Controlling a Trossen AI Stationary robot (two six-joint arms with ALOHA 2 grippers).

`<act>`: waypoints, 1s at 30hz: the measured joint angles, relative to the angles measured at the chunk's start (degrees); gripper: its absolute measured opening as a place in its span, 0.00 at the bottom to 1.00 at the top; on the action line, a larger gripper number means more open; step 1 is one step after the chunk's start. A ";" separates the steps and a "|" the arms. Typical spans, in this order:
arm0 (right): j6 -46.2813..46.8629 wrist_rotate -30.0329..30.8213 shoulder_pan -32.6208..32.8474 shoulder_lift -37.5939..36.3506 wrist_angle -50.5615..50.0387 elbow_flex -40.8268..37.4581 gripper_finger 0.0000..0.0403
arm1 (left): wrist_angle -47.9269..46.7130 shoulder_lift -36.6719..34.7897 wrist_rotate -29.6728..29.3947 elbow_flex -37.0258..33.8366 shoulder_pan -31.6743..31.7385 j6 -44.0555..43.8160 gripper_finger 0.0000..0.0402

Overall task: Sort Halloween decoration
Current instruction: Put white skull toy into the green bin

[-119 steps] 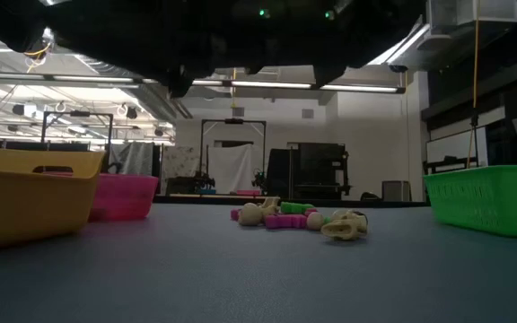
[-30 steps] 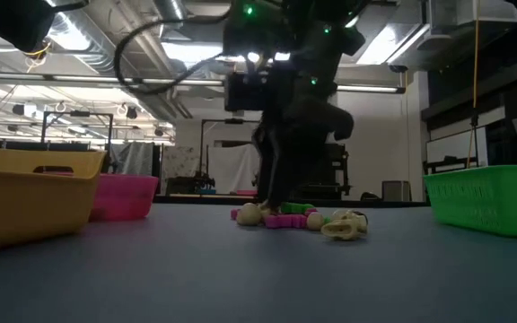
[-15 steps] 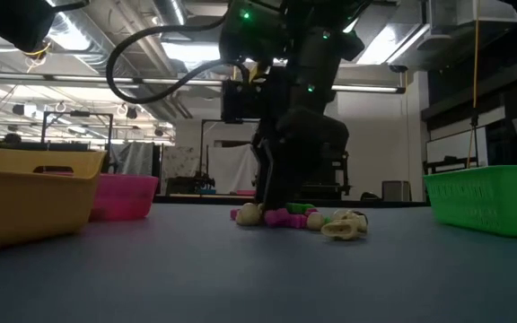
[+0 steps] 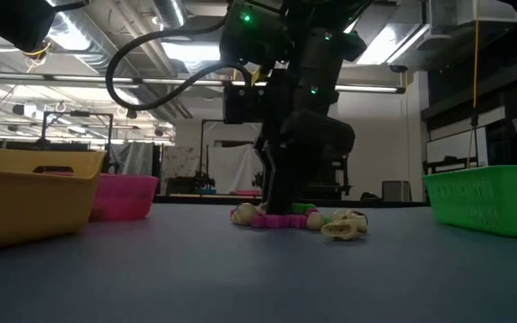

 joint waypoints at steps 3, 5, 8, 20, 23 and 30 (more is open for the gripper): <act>0.00 0.00 0.00 0.00 0.03 0.00 0.21 | 0.00 0.00 0.00 0.00 0.01 -0.01 0.53; 0.00 0.02 -0.02 0.00 0.05 0.00 0.21 | 0.00 0.00 0.00 0.00 0.02 -0.02 0.53; 0.00 0.06 -0.02 0.00 0.07 0.00 0.22 | 0.00 0.00 0.00 0.00 0.00 -0.02 0.53; -0.27 0.22 -0.02 0.00 -6.32 4.34 0.21 | 0.02 0.00 0.00 0.00 0.02 -0.01 0.53; -1.46 0.00 -0.02 -0.01 -10.68 7.17 0.21 | 0.02 0.00 0.00 0.00 0.02 -0.02 0.53; -3.23 -4.90 0.02 -0.11 -22.20 12.92 0.21 | 0.23 0.00 0.00 0.00 0.00 0.00 0.53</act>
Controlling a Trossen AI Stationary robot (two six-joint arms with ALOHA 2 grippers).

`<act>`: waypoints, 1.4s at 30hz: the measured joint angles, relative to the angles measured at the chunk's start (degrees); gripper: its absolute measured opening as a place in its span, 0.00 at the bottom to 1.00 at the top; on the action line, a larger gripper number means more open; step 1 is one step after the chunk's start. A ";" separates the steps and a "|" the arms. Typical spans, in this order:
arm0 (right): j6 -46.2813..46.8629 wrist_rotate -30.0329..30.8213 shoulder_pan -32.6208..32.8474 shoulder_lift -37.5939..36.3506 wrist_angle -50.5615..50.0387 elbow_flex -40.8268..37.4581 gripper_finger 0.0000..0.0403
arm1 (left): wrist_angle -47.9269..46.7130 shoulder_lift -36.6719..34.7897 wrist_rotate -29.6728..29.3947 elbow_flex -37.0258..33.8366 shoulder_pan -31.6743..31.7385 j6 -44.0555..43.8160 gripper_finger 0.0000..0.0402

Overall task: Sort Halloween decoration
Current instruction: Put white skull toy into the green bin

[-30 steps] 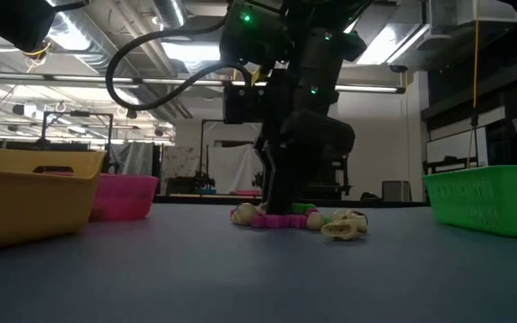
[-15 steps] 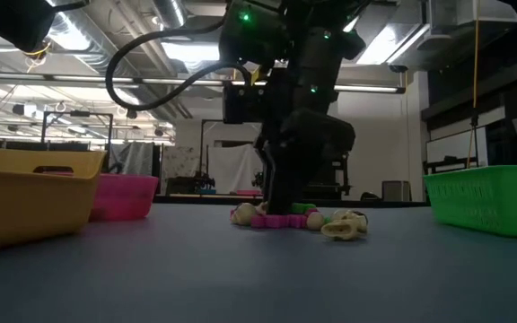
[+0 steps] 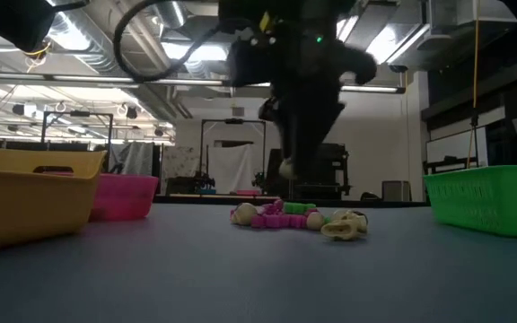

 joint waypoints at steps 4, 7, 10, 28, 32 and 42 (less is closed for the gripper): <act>-0.02 -1.39 0.00 -0.02 -7.90 2.33 0.21 | 0.06 0.00 0.00 0.00 0.01 0.00 0.53; -0.02 -2.44 0.05 -0.52 -12.09 2.67 0.21 | 0.06 0.00 0.00 0.00 0.01 0.00 0.53; -0.03 -3.31 0.42 -1.51 -14.68 2.66 0.21 | 0.04 0.00 -0.21 0.00 0.00 0.00 0.53; 5.13 -3.02 6.88 -20.35 -18.21 -16.32 0.21 | 9.39 0.02 -10.08 0.00 0.04 0.05 0.53; 10.02 0.48 8.78 -26.59 -14.82 -25.41 0.22 | 14.25 0.52 -22.04 0.00 0.35 0.15 0.53; 18.76 2.42 9.68 -34.42 -11.60 -36.94 0.25 | 39.98 8.99 -28.11 0.02 8.73 27.73 0.53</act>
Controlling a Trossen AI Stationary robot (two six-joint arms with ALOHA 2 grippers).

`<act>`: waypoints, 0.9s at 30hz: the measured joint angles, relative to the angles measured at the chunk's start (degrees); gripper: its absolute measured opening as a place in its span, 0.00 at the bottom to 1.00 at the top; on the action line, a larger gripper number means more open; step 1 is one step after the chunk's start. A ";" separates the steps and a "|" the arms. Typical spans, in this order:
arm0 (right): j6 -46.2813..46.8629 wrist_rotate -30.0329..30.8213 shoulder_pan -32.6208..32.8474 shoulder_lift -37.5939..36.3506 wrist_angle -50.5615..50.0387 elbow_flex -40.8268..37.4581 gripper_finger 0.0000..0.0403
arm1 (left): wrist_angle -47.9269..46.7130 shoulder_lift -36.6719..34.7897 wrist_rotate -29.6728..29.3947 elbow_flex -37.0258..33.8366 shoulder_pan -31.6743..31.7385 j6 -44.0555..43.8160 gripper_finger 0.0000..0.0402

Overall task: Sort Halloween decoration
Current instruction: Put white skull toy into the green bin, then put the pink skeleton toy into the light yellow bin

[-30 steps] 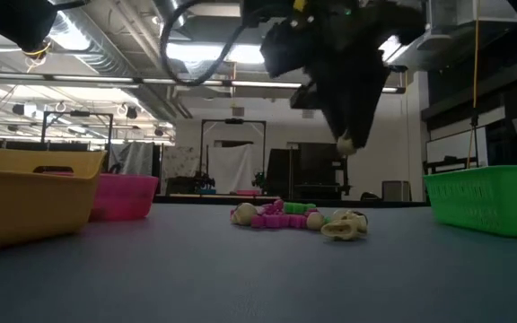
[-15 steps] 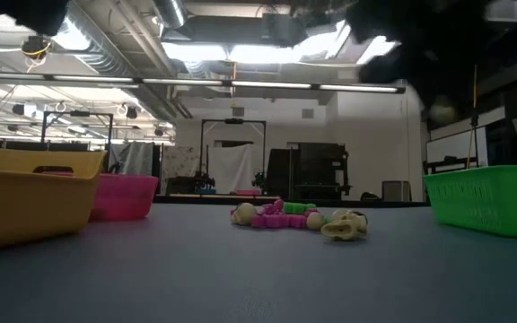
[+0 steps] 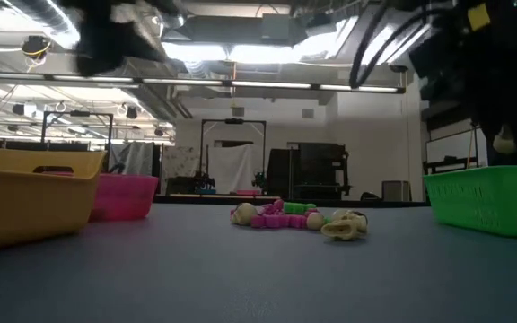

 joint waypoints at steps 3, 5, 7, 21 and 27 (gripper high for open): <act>0.06 0.47 0.00 0.00 0.45 -1.62 0.25 | 7.27 3.70 0.23 0.00 3.77 8.32 0.53; 0.13 0.47 0.00 -0.01 0.77 -2.40 0.25 | 10.81 5.75 1.53 0.00 6.60 12.73 0.53; 0.13 0.47 0.02 0.02 0.72 -2.71 0.25 | 12.41 7.40 4.37 -0.01 9.47 16.55 0.53; -0.09 0.52 0.00 0.02 4.72 -2.74 0.29 | 13.15 13.92 19.01 0.46 25.21 36.04 0.53; -0.14 0.55 0.00 0.02 4.70 -2.74 0.43 | 13.23 13.92 19.69 0.50 27.61 45.73 0.53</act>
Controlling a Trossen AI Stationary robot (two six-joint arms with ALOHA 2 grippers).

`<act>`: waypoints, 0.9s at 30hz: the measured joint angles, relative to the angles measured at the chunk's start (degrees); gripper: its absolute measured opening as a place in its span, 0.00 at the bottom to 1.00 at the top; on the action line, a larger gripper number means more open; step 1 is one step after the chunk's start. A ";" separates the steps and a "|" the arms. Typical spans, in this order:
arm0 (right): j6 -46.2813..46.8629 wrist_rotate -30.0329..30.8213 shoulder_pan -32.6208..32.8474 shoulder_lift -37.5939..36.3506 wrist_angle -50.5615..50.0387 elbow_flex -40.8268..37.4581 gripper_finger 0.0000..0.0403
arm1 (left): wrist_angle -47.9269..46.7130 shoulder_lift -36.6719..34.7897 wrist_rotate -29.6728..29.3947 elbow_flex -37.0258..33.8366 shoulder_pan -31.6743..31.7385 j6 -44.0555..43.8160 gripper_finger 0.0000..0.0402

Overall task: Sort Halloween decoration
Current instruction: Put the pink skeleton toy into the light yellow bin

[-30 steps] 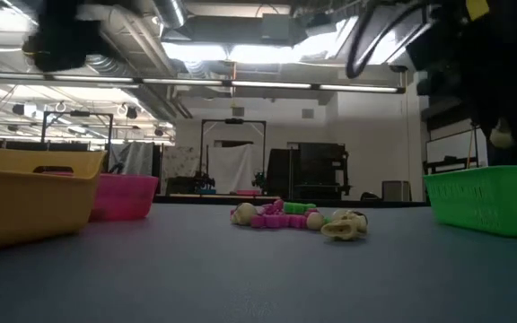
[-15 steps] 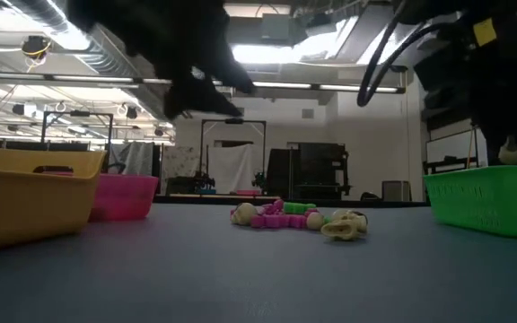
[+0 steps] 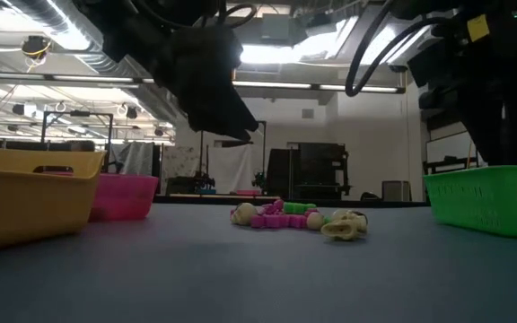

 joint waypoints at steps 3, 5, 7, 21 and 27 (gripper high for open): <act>0.00 0.02 0.02 0.00 0.00 0.00 0.49 | 1.15 0.34 0.05 0.04 0.46 4.70 0.53; 0.00 0.02 0.01 0.02 -0.02 0.00 0.52 | 2.10 0.44 0.62 0.04 0.48 7.81 0.53; -0.01 0.02 0.00 0.02 0.00 0.00 0.54 | 3.65 0.43 1.10 0.07 0.48 10.71 0.53; -0.09 0.04 0.01 0.04 0.09 0.00 0.56 | 3.94 0.67 2.12 5.57 0.50 22.58 0.49; -0.09 0.04 0.00 0.07 0.28 0.00 0.56 | 3.81 5.97 4.41 9.46 0.61 22.67 0.49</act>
